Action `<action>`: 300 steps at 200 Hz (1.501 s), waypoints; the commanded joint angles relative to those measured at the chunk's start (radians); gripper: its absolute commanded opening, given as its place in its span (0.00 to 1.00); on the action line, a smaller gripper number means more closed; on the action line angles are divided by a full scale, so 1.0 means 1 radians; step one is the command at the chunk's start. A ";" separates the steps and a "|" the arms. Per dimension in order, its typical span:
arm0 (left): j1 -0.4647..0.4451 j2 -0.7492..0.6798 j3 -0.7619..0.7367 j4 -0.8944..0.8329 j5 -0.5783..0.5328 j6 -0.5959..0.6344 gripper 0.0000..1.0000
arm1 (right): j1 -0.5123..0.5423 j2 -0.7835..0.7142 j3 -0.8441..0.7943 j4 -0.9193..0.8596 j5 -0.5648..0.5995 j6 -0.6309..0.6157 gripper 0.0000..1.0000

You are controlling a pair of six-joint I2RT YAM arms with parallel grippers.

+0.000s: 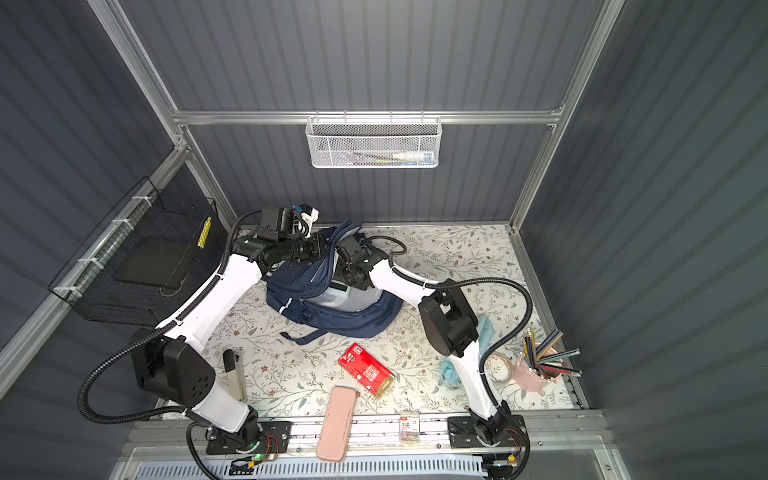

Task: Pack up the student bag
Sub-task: 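Lift the light blue calculator into the backpack opening with the right gripper, then grasp the light blue fabric pouch on the table with the right gripper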

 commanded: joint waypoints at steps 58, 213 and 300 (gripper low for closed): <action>-0.010 -0.058 -0.010 0.113 0.072 -0.011 0.00 | -0.014 -0.237 -0.163 -0.011 -0.006 -0.043 0.98; -0.011 -0.115 -0.286 0.241 0.210 -0.062 0.00 | -0.480 -1.167 -1.107 -0.558 0.219 -0.102 0.89; -0.010 -0.125 -0.273 0.226 0.211 -0.055 0.00 | -0.567 -1.212 -1.154 -0.475 0.178 -0.177 0.00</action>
